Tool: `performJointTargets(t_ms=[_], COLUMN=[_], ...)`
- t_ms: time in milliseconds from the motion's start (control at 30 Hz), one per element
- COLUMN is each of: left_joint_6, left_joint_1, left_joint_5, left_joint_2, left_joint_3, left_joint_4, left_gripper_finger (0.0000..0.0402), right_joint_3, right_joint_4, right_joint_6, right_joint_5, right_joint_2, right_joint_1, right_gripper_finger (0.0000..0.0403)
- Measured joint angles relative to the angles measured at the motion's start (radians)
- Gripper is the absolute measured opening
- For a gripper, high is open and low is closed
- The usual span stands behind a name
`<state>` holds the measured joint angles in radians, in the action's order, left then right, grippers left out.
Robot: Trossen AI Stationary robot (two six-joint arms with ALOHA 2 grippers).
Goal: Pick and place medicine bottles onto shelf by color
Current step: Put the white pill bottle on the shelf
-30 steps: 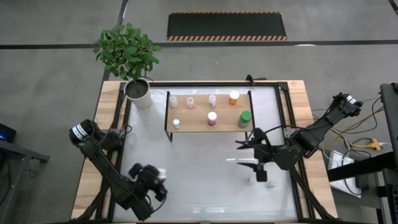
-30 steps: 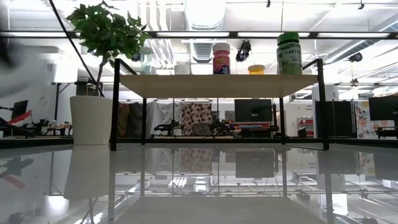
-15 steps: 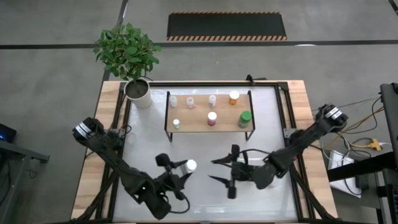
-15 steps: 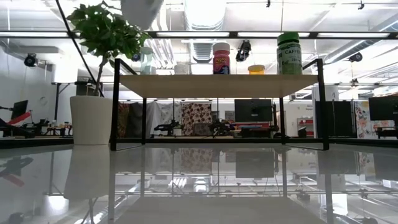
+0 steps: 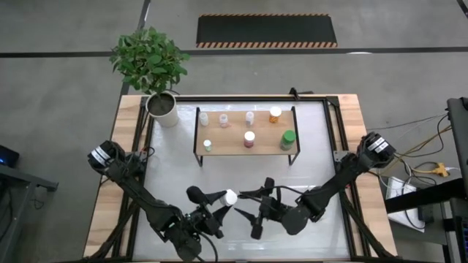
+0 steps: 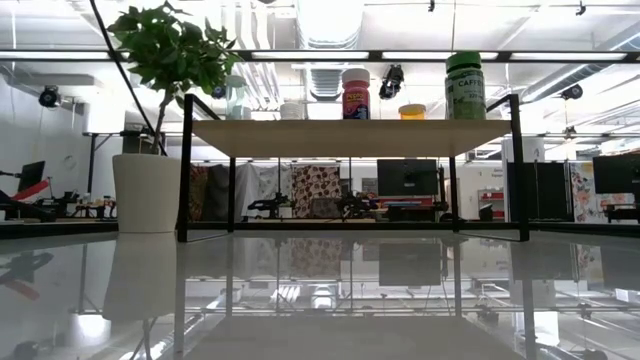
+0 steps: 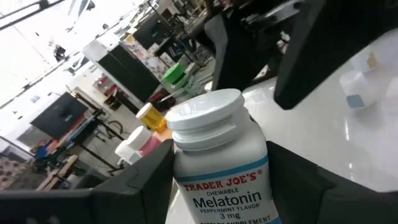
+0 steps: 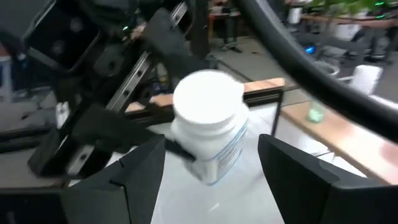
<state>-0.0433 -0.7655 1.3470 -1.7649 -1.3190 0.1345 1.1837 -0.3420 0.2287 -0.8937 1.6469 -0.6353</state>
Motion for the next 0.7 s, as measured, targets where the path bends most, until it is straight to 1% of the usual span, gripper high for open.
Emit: performJointTargets(t_ms=[133,300,500,700], left_joint_6=[0.007,0.010,0.010,0.010], left_joint_1=[0.000,0.000,0.022,0.045], left_joint_5=[0.010,0.024,0.027,0.041], left_joint_2=[0.000,0.000,0.000,0.000], left_joint_3=[0.000,-0.001,0.004,0.004], left_joint_4=[0.004,-0.004,0.005,0.004], left_gripper_finger=[0.0196,0.0195,0.0207,0.0209], right_joint_3=[0.027,0.060,0.107,0.123], right_joint_4=[-0.004,-0.004,-0.004,-0.004], right_joint_6=[-0.011,-0.040,-0.057,-0.057], right_joint_5=[-0.067,-0.075,-0.078,-0.132], right_joint_2=[0.019,0.033,0.058,0.079], right_joint_1=[0.000,0.001,0.001,0.026], right_gripper_finger=[0.0247,0.0247,0.0247,0.0247])
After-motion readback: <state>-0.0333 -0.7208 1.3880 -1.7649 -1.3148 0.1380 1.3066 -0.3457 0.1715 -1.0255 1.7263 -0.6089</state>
